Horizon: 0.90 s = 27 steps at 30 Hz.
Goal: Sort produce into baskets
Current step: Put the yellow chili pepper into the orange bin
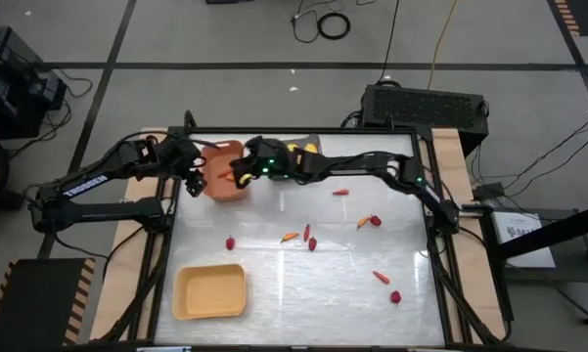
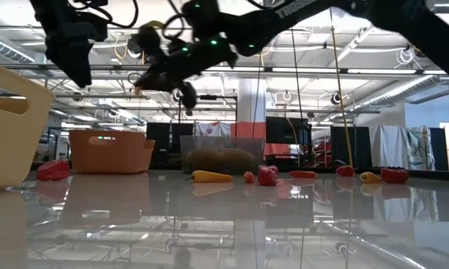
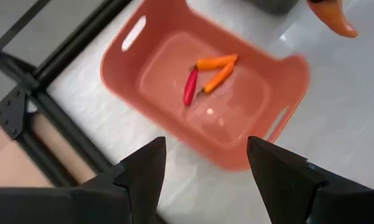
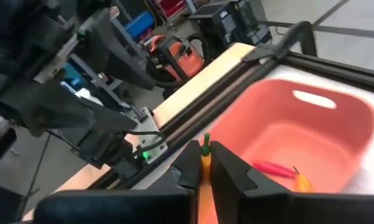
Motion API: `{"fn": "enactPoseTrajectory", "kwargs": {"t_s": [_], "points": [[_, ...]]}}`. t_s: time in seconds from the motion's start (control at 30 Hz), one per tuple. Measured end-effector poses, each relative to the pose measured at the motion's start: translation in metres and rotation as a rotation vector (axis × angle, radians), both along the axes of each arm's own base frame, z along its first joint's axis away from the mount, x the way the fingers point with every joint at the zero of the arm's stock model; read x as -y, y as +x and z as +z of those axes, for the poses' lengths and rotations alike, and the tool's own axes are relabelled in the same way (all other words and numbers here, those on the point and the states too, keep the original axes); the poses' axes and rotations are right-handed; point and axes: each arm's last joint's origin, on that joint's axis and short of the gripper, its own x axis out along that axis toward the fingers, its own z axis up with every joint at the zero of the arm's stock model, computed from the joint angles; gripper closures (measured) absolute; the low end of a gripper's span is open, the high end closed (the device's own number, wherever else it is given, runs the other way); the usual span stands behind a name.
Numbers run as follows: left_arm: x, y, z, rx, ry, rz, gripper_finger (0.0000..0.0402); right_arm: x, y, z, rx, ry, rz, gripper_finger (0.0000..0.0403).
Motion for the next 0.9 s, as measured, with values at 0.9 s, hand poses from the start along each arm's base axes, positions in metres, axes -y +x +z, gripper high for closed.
{"fn": "enactPoseTrajectory", "kwargs": {"t_s": [0.9], "points": [[0.012,-0.024,0.006,-0.003,0.034,-0.037,0.0169,-0.014,0.012,0.015,-0.262,0.036,0.113,0.0269]]}}
